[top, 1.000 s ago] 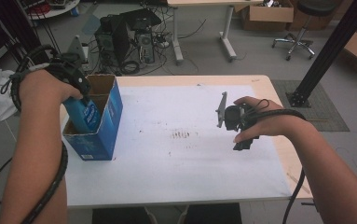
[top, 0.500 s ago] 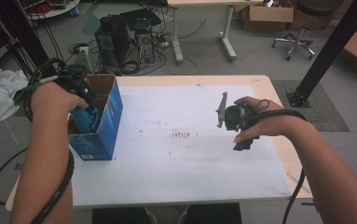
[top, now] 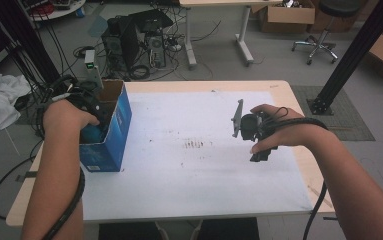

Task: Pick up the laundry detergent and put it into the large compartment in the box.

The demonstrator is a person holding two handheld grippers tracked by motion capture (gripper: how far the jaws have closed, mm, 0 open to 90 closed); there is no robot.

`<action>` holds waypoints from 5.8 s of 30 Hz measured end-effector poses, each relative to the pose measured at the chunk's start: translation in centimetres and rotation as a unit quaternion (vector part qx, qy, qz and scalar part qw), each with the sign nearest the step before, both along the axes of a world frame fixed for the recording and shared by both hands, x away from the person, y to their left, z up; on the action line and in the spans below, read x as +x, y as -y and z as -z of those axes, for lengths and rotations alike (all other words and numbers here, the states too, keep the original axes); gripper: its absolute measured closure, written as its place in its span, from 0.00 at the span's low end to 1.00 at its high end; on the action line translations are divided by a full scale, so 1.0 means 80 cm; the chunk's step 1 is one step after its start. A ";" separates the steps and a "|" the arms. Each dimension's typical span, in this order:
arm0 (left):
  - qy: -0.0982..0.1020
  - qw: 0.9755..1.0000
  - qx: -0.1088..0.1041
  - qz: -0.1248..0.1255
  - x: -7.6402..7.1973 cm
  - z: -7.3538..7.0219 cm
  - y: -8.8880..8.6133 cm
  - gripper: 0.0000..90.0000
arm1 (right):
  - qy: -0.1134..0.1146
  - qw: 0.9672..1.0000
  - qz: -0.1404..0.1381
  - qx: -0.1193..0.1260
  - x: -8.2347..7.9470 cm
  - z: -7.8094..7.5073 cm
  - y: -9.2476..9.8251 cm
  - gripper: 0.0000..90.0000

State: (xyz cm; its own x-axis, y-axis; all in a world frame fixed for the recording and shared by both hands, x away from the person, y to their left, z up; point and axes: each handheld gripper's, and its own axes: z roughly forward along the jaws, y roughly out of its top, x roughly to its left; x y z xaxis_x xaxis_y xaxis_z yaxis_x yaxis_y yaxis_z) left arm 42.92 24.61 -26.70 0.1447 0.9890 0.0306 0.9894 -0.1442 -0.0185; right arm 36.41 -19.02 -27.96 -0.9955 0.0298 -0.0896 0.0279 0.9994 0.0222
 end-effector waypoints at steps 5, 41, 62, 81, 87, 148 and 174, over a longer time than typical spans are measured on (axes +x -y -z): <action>-0.004 1.000 -0.004 0.003 0.002 0.011 -0.001 0.43 | -0.003 1.000 0.001 -0.005 0.000 0.002 0.002 0.18; 0.008 1.000 0.005 0.001 -0.001 0.017 0.001 0.36 | 0.001 1.000 0.004 -0.007 -0.003 0.003 -0.002 0.18; 0.023 1.000 0.014 0.001 -0.005 -0.001 0.006 0.31 | 0.006 1.000 0.005 -0.002 -0.008 0.000 0.000 0.18; 0.041 0.999 0.021 -0.003 -0.017 -0.036 0.006 0.24 | 0.011 1.000 0.002 0.001 -0.014 -0.006 -0.002 0.18; 0.043 0.999 0.029 -0.005 -0.020 -0.042 0.005 0.17 | 0.012 1.000 0.001 0.001 -0.015 -0.006 -0.003 0.18; 0.047 0.892 -0.028 0.448 -0.077 -0.077 0.169 0.00 | 0.003 1.000 0.006 -0.008 -0.003 -0.015 -0.008 0.18; 0.029 0.791 -0.049 0.609 -0.120 -0.062 0.212 0.00 | -0.001 1.000 0.002 -0.013 0.000 -0.020 -0.015 0.18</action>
